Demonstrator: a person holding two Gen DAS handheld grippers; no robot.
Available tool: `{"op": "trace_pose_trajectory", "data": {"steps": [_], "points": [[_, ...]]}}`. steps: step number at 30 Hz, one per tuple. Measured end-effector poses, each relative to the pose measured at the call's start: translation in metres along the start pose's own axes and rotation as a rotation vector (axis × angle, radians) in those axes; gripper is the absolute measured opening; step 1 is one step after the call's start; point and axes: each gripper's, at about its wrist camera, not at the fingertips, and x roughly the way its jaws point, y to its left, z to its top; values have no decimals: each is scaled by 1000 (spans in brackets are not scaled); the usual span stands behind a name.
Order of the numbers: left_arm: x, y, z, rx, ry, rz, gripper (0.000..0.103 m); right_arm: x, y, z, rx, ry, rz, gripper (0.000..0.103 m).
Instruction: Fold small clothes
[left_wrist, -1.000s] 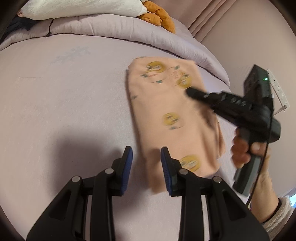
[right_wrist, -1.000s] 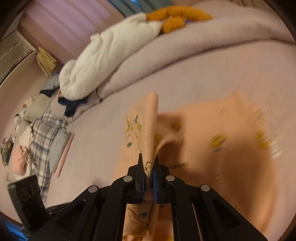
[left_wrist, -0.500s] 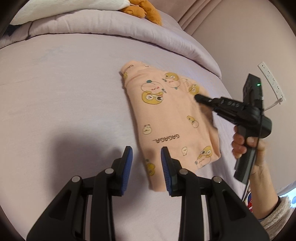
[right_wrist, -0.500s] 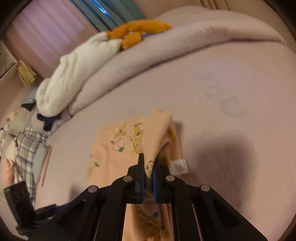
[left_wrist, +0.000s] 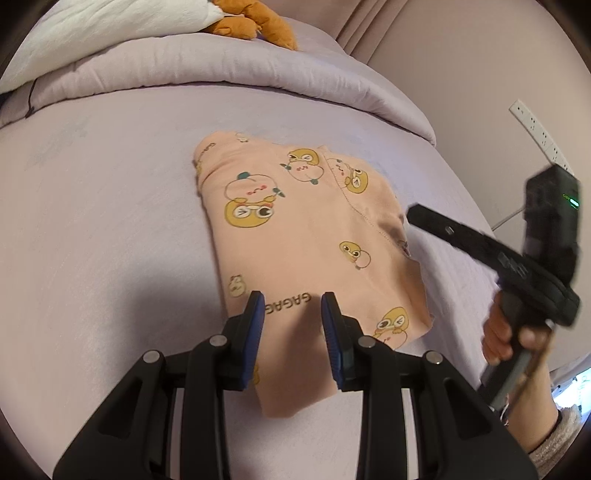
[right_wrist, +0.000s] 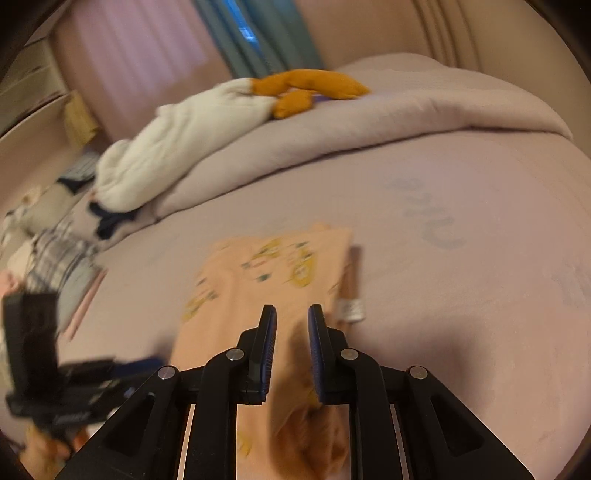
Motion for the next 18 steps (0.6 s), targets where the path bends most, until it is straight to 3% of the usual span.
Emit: {"op": "trace_pose_trajectory", "data": {"steps": [6,18], "points": [[8,-13,0,50,-5,47,31,-4,10,-15,-68,16,65,16],[22,-19,-4,101,11,98,31,12,5,-34,-80,100,15,16]]}}
